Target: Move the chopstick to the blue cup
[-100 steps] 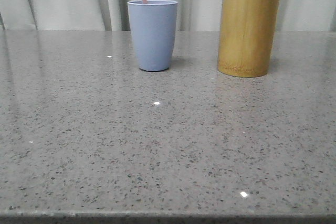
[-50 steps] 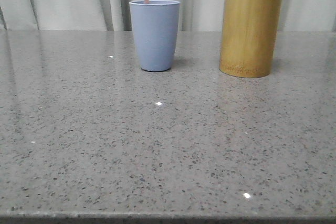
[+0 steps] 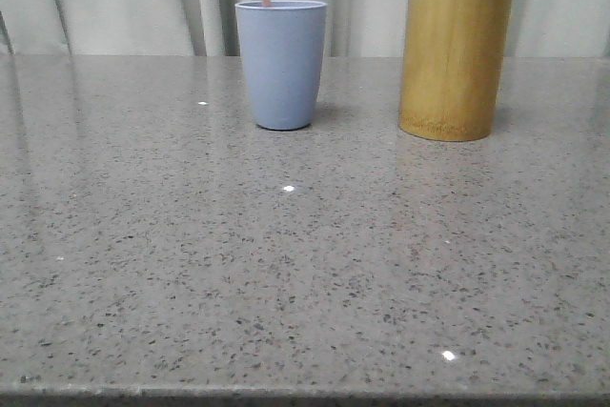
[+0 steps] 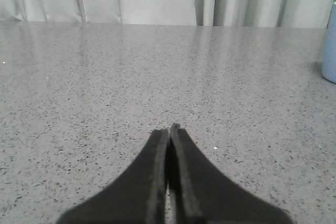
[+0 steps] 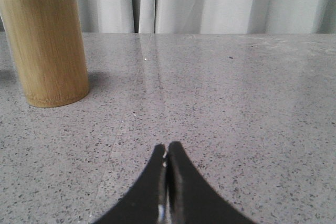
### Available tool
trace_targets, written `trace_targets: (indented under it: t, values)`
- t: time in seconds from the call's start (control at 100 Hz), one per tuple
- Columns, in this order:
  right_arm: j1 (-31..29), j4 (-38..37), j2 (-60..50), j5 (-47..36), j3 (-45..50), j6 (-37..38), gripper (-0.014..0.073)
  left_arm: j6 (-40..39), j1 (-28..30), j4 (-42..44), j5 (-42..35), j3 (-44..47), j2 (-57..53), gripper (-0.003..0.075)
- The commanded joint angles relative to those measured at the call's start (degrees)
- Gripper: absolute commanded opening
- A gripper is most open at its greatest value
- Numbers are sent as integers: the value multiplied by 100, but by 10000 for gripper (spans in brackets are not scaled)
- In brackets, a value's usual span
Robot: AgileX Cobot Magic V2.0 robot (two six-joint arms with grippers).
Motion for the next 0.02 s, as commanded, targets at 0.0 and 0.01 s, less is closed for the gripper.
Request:
trace_targets:
  t: [0.0,0.01]
  values:
    - [-32,-63,-120,-391,3,8,-105,-29,12,7,-476,50,-200,-19]
    - [-32,-63,-120,-391,3,8,-105,-29,12,7,-476,50,-200,-19]
